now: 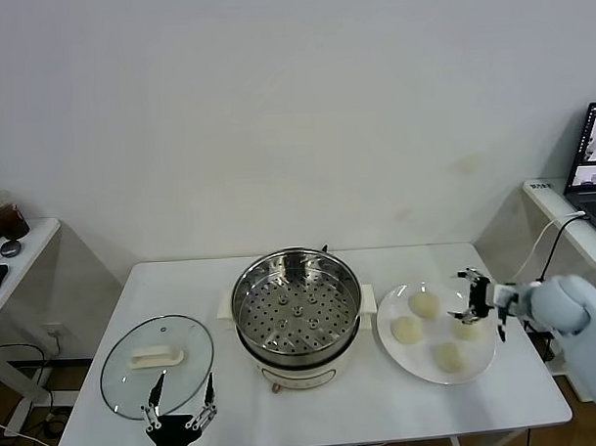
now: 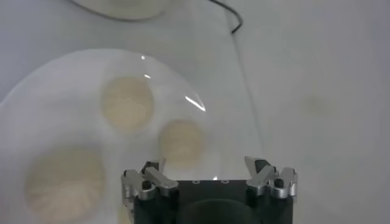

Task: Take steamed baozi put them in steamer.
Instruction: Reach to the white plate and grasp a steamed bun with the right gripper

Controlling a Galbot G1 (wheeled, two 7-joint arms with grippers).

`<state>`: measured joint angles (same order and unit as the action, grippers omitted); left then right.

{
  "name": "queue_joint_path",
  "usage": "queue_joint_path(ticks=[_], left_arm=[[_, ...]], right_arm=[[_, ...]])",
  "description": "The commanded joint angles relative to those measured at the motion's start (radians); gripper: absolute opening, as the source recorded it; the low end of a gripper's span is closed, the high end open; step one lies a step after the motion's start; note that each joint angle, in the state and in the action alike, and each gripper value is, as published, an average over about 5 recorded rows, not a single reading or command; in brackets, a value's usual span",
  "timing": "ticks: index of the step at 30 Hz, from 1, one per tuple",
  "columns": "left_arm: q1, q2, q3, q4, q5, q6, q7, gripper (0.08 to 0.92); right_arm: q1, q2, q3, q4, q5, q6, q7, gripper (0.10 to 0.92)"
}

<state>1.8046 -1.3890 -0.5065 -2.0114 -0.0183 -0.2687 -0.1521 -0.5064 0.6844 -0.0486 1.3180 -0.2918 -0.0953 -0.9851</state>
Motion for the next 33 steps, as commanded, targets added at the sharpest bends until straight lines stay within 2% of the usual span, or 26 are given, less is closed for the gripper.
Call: queue_joint_path(ticks=[1,18,29,33], left_arm=[[-0.002,-0.001,0.0,0.001,0.006,-0.001,0.0,0.823],[0.0,-0.001,-0.028,0.003,0.011,-0.009,-0.004,0.823],[-0.013,-0.002,-0.032,0.008,0.011,-0.01,-0.002,0.823],[-0.016,-0.002,-0.033,0.012,0.011,-0.011,-0.002,0.823]], right_arm=[[0.301,0.052,-0.323,-0.209,0.002,-0.007,-0.156,0.823],[0.394,0.231,-0.427,-0.408,-0.127,0.052,-0.137,0.823],[0.385,0.288,-0.447,-0.462,-0.16,0.071,-0.122,0.82],[0.385,0.299,-0.45,-0.47,-0.176,0.069,-0.12,0.784]])
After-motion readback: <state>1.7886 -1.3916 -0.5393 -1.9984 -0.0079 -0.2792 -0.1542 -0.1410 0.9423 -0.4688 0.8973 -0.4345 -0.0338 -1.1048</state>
